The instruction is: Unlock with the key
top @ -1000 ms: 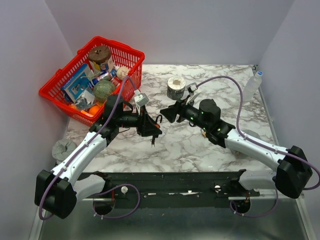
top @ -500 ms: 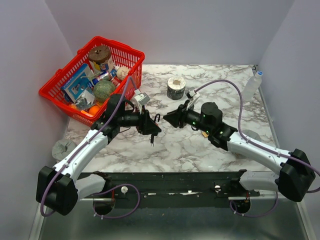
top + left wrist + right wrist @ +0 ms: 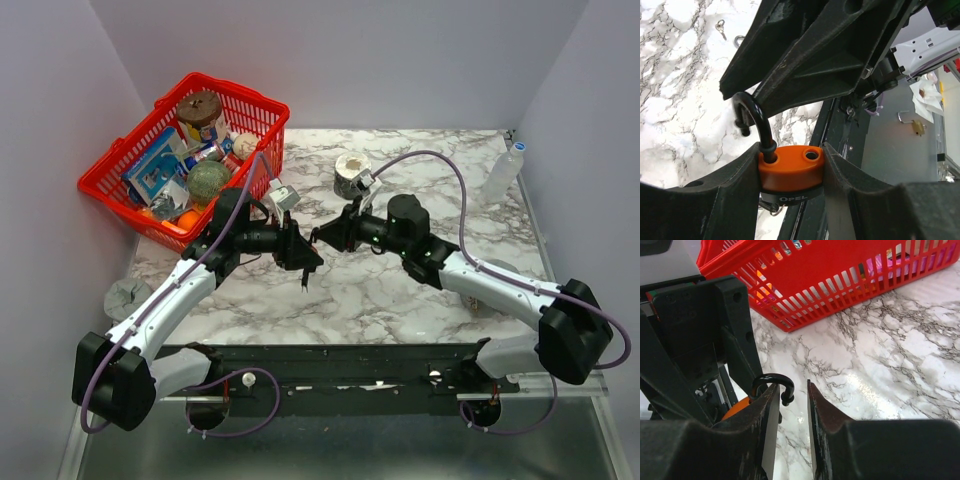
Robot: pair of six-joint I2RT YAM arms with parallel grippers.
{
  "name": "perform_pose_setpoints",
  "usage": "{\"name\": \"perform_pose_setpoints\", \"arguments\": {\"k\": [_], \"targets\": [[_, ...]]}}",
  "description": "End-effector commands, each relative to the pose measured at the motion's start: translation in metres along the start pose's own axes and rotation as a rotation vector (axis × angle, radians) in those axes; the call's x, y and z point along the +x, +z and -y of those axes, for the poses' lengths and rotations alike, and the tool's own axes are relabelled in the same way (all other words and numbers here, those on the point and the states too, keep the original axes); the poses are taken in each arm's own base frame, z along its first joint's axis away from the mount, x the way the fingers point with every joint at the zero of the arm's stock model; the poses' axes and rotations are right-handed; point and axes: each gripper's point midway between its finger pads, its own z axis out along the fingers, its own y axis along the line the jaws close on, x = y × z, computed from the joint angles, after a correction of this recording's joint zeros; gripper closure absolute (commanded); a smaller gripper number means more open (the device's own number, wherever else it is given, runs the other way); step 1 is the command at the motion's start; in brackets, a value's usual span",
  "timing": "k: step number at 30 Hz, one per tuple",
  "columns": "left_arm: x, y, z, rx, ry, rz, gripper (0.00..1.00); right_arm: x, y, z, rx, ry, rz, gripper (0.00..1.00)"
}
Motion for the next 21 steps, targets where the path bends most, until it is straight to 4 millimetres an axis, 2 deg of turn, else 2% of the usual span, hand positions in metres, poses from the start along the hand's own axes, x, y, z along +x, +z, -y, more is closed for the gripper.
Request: {"name": "perform_pose_setpoints", "arguments": {"k": [1, 7, 10, 12, 13, 15, 16, 18, 19, 21], "targets": [[-0.014, -0.001, 0.018, 0.074, 0.07, 0.031, 1.0, -0.013, 0.009, -0.013, -0.064, -0.017, 0.02, 0.65], [-0.012, 0.001, 0.022, 0.106, 0.065, 0.021, 1.0, -0.013, 0.015, -0.018, -0.108, -0.017, 0.03, 0.66], [-0.011, 0.002, 0.017, 0.076, 0.053, 0.021, 1.0, -0.01, 0.015, -0.019, -0.115, -0.009, 0.025, 0.66], [-0.014, 0.002, 0.002, -0.014, 0.063, 0.031, 1.0, -0.009, 0.015, -0.011, -0.073, -0.002, 0.028, 0.64], [-0.01, 0.001, -0.005, -0.056, 0.041, 0.019, 1.0, -0.005, 0.012, -0.006, -0.041, 0.005, 0.015, 0.59], [-0.013, -0.001, -0.035, -0.218, 0.032, 0.028, 1.0, 0.002, 0.009, 0.007, 0.034, 0.022, -0.002, 0.52], [-0.008, -0.002, -0.043, -0.265, 0.003, 0.012, 1.0, 0.009, 0.005, 0.022, 0.121, 0.036, -0.023, 0.45], [-0.006, -0.007, -0.071, -0.408, -0.033, 0.012, 1.0, 0.018, -0.005, 0.034, 0.193, 0.046, -0.037, 0.38], [-0.002, -0.009, -0.078, -0.449, -0.058, 0.003, 1.0, 0.022, -0.011, 0.041, 0.237, 0.045, -0.044, 0.31], [0.003, -0.011, -0.094, -0.523, -0.091, -0.007, 1.0, 0.031, -0.023, 0.047, 0.275, 0.049, -0.048, 0.27]]}}
